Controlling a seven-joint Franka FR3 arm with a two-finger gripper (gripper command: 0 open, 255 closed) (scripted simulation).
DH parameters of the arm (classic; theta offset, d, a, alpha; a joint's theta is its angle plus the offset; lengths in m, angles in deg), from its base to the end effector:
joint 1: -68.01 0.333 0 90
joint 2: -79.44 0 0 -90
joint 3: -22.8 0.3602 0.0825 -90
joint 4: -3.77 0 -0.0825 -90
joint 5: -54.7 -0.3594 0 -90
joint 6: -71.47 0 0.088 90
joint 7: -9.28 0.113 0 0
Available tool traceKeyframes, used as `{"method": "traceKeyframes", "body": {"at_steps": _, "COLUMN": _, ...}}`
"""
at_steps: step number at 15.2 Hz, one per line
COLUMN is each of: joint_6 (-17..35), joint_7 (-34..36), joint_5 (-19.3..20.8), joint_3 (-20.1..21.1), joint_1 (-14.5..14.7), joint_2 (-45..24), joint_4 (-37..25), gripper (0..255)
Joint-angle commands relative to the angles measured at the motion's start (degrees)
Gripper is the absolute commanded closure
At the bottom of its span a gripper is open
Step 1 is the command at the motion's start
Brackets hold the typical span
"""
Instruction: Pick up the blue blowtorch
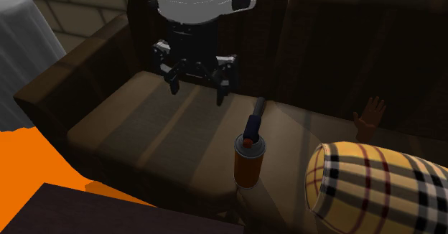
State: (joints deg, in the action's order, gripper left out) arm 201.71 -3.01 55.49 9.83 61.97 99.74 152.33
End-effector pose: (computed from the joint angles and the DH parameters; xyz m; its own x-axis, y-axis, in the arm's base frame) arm 0.3569 -0.1258 0.4283 0.9945 -0.0969 0.0405 -0.0944 -0.9937 -0.0599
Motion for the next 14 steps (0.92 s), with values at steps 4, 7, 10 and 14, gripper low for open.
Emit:
{"method": "traceKeyframes", "body": {"at_steps": 4, "joint_6": 10.4, "joint_7": -3.85, "joint_5": -1.62, "joint_3": -2.67, "joint_1": -0.15, "joint_2": -11.32, "joint_4": -2.56, "gripper": 0}}
{"method": "traceKeyframes", "body": {"at_steps": 7, "joint_6": 15.45, "joint_7": -7.0, "joint_5": -4.11, "joint_3": -3.95, "joint_1": -0.29, "joint_2": -18.22, "joint_4": -5.18, "gripper": 0}}
{"method": "traceKeyframes", "body": {"at_steps": 10, "joint_6": 19.72, "joint_7": -10.79, "joint_5": -7.77, "joint_3": -4.5, "joint_1": -0.9, "joint_2": -25.21, "joint_4": -8.55, "gripper": 0}}
{"method": "traceKeyframes", "body": {"at_steps": 14, "joint_6": 24.13, "joint_7": -16.02, "joint_5": -13.21, "joint_3": -3.57, "joint_1": -3.19, "joint_2": -34.35, "joint_4": -14.14, "gripper": 0}}
